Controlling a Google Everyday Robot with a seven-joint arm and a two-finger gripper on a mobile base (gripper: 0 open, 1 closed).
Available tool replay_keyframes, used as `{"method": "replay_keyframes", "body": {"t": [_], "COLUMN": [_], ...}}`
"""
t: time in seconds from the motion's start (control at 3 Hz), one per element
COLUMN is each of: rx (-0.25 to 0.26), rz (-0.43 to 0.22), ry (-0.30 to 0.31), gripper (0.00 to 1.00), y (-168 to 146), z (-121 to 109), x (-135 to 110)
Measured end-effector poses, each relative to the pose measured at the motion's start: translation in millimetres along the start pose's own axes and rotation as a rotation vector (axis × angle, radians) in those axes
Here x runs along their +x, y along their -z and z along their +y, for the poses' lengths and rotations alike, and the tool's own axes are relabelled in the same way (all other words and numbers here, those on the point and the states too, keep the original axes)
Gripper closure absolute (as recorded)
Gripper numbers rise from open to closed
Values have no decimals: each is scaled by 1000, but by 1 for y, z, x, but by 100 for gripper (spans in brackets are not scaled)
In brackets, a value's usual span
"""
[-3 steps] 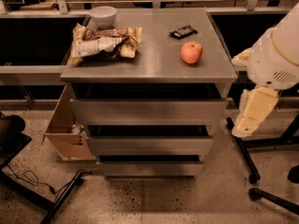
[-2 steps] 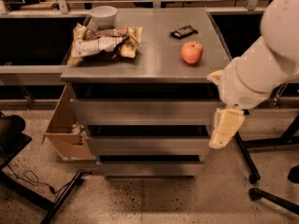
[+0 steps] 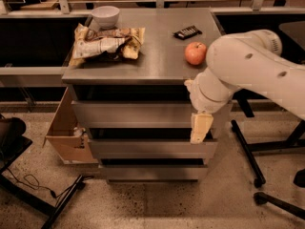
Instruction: Open top drawer
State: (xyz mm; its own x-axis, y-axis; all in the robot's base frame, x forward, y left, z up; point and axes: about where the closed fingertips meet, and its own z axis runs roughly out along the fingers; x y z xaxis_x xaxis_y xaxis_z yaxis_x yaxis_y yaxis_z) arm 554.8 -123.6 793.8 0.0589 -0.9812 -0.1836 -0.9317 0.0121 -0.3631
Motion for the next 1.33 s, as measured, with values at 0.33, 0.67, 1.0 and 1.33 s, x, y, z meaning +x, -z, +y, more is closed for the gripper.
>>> {"method": "replay_keyframes", "body": {"t": [0.33,0.67,1.0,1.33], "rx": [-7,-59,-112,-153], "rz": [65,120,167,191], "ry": [44,45,53,38], "gripper": [0,0,0,17], "y": [-39,-81,-114,-135], "z": [-27,-39,-41,-42], "x": [10,28,38,44]}}
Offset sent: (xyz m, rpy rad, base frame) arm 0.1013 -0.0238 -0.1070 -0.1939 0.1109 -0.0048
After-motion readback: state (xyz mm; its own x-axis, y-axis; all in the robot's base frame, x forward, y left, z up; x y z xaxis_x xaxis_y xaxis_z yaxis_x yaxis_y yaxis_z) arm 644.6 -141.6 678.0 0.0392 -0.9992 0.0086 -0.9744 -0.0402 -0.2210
